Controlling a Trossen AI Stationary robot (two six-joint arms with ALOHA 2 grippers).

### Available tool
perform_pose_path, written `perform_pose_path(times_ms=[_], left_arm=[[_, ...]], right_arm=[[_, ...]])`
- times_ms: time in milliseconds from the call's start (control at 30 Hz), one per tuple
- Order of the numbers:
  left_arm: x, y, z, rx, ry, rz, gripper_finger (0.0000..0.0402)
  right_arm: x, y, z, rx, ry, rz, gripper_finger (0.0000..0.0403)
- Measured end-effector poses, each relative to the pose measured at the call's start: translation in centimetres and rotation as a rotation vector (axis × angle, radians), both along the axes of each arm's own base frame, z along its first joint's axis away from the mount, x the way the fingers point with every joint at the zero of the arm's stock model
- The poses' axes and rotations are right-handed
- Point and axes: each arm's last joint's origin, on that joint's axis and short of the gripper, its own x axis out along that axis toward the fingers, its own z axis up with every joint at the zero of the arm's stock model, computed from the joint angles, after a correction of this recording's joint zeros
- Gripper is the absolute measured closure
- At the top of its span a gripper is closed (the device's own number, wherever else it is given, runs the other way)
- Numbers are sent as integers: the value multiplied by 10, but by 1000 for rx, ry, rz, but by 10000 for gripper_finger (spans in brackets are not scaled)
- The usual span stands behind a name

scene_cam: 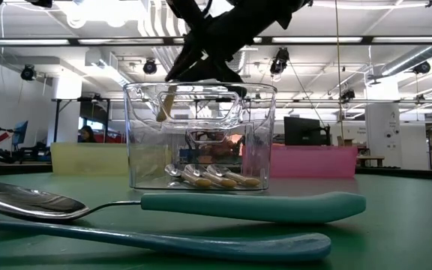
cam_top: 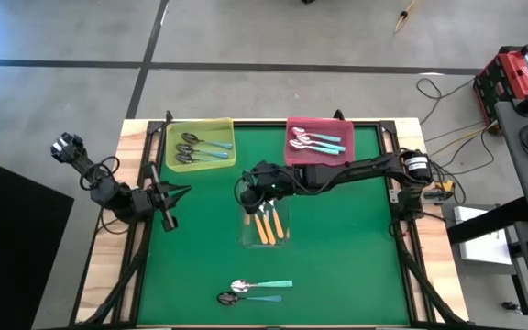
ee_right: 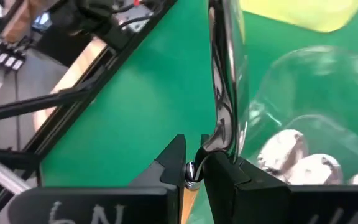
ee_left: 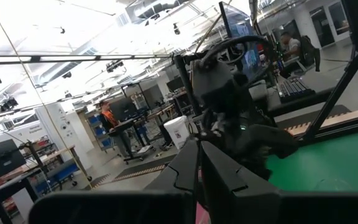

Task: Sort silverware by color (type)
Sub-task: Put the yellow spoon into the transparent bin

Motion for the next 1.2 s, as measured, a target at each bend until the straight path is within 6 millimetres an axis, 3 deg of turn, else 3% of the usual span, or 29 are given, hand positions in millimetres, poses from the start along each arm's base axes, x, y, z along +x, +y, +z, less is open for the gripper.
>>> perform_pose_path(times_ms=[200,400,533,800,1200], left_arm=[[0,0,0,2,0,0,401],[0,0,-1,6,5,1,401],[1,-1,-2,17,18,1,401],[1,0,-2,15,17,1,401],[1,-1,-2,18,20,1,401]], right_arm=[[8,9,-11,6,-1,50,369],[13,7,10,-51,16,82,369],[8,4,12,-92,124,79,369],[0,0,-6,-40,302,-31,369],[12,1,-46,14,406,-66,369]])
